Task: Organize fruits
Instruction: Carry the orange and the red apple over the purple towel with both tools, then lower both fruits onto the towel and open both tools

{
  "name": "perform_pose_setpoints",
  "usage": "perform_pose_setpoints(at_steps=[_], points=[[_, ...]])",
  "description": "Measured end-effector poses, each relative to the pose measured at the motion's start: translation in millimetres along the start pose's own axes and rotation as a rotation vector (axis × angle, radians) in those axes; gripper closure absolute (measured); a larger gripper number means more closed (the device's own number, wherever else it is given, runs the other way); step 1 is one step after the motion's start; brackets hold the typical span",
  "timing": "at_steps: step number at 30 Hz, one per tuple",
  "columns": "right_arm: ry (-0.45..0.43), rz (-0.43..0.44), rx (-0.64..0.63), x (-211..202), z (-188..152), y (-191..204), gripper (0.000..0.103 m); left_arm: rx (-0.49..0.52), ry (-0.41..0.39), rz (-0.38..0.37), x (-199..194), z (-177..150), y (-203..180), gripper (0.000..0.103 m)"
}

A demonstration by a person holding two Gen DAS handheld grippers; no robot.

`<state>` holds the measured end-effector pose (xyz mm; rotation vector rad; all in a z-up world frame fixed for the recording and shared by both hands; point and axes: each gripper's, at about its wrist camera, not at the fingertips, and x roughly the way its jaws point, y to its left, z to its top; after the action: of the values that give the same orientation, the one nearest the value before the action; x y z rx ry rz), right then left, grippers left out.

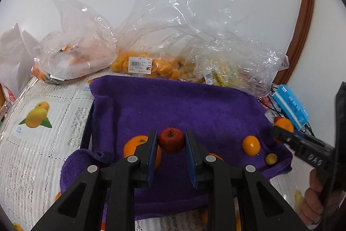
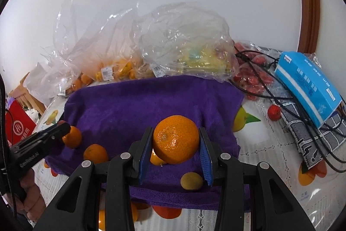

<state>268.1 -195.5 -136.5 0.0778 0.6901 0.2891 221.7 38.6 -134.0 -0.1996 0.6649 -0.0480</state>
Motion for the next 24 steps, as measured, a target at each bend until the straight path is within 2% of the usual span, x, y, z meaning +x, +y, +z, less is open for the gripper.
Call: perform_pose_setpoints(at_steps=[5, 24], points=[[0.05, -0.011, -0.019, 13.9, -7.2, 2.1, 0.063, 0.007, 0.013, 0.0, 6.6, -4.3, -1.1, 0.079], [0.08, -0.008, 0.009, 26.7, -14.0, -2.0, 0.063, 0.013, 0.06, -0.023, 20.6, -8.8, -6.7, 0.079]])
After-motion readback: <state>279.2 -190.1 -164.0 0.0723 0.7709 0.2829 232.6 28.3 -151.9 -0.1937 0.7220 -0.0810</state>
